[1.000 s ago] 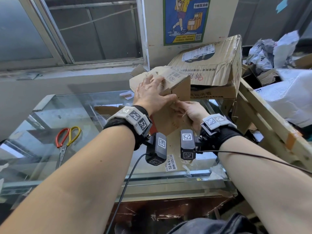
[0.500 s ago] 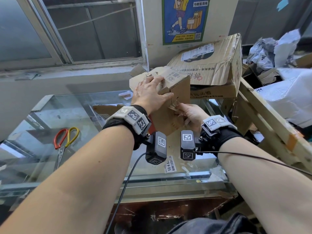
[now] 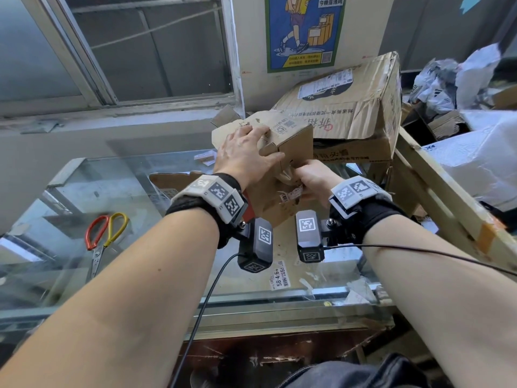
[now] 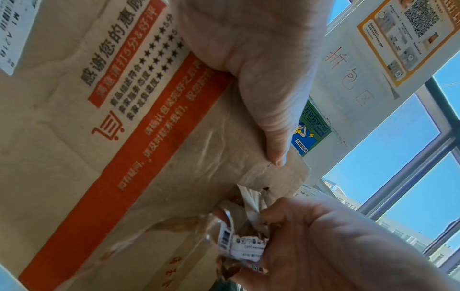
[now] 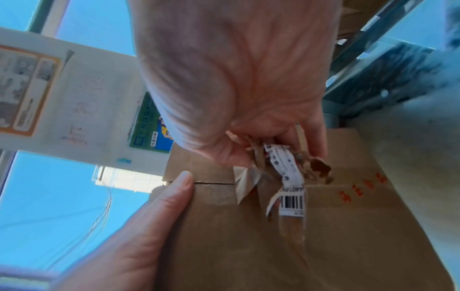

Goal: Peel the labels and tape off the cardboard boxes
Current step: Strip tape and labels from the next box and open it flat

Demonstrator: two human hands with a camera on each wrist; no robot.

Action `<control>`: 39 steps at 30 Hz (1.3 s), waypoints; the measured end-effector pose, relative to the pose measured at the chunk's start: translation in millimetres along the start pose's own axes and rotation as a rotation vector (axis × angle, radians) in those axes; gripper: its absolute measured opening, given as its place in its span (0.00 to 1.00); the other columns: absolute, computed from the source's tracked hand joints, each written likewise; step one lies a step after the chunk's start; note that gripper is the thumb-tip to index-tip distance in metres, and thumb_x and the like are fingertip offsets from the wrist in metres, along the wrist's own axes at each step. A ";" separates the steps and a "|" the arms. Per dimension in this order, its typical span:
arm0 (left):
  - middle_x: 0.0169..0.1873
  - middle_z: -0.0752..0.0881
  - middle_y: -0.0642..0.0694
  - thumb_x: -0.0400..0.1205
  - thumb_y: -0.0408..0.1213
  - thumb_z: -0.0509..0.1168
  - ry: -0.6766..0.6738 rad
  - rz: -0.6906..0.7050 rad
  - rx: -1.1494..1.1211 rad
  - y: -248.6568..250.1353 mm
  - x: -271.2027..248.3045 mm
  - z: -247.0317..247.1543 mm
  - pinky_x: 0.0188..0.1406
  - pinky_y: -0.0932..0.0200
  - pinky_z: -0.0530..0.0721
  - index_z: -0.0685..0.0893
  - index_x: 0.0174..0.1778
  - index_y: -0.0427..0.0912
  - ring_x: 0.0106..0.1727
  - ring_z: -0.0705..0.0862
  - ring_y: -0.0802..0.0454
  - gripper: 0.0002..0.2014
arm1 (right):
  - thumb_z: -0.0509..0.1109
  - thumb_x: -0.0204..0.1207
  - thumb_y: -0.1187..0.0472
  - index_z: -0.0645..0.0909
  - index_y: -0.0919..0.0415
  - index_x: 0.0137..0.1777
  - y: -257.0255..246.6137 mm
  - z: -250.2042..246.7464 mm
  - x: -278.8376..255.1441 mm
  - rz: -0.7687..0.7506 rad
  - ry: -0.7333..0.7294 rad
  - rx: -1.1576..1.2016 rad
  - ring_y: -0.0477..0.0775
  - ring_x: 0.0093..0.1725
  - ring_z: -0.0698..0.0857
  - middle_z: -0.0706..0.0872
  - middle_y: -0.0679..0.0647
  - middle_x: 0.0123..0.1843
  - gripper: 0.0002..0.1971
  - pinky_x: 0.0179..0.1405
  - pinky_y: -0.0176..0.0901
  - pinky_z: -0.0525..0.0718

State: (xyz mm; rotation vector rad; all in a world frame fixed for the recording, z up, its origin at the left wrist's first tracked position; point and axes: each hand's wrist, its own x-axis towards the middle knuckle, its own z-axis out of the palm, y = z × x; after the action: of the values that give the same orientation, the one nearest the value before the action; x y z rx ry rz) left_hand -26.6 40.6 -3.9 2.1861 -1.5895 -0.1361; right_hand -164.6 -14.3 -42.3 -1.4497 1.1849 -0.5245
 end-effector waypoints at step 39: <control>0.81 0.63 0.50 0.78 0.63 0.64 -0.011 0.006 0.014 -1.6 2.6 0.3 0.77 0.46 0.60 0.66 0.78 0.62 0.81 0.61 0.46 0.32 | 0.63 0.81 0.65 0.79 0.65 0.46 23.8 -7.7 -1.0 0.064 -0.278 0.456 0.51 0.33 0.74 0.78 0.54 0.32 0.05 0.34 0.41 0.72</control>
State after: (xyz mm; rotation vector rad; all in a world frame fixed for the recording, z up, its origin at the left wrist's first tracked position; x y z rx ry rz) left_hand -24.4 38.6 -4.4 2.1945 -1.6077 -0.1354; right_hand -180.3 -13.6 -61.9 -1.0491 0.8218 -0.4924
